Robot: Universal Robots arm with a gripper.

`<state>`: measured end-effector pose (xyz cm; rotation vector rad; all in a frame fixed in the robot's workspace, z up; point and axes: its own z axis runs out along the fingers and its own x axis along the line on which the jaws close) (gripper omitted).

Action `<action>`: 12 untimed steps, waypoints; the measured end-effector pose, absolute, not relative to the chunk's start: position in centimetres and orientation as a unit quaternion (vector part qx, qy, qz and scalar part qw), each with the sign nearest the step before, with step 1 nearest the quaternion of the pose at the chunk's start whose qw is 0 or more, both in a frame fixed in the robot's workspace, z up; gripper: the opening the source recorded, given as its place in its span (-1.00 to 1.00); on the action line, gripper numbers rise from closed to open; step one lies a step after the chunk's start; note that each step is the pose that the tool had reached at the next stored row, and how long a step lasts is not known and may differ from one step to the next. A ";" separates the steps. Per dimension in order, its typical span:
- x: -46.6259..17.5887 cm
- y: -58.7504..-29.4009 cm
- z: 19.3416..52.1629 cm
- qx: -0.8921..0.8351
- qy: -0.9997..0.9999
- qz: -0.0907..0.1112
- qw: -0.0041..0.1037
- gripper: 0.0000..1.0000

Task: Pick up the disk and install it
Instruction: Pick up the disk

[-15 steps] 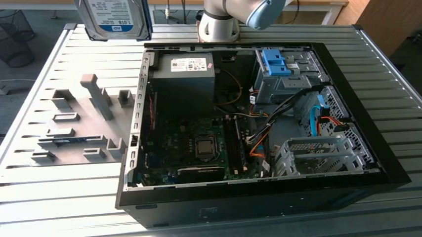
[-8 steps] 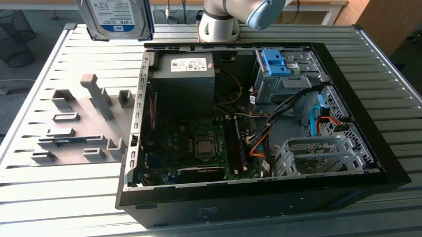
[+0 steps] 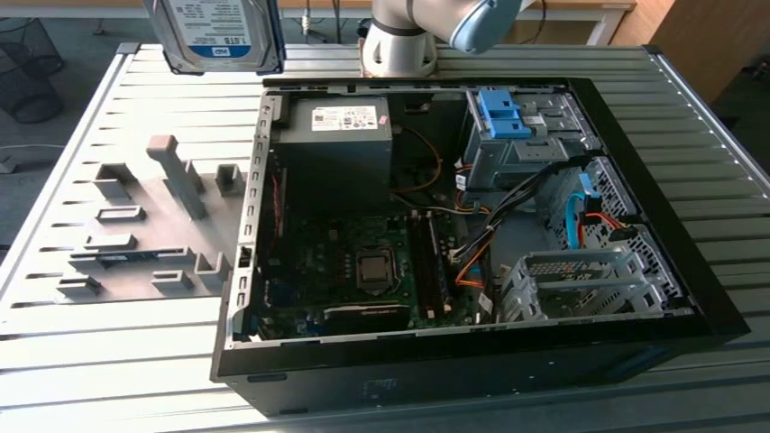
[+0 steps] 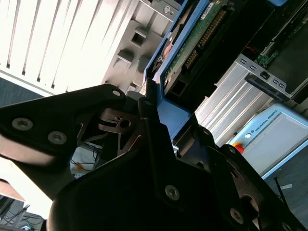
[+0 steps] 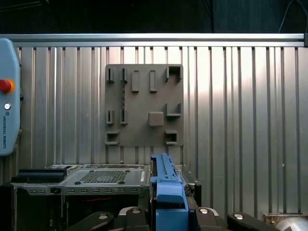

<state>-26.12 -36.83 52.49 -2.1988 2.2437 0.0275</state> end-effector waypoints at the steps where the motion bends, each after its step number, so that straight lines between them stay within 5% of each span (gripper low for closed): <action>1: -25.9 -36.8 52.5 -0.700 0.714 0.009 0.000 -0.27; 12: -24.5 -36.8 52.5 -0.700 0.714 0.009 0.000 -0.27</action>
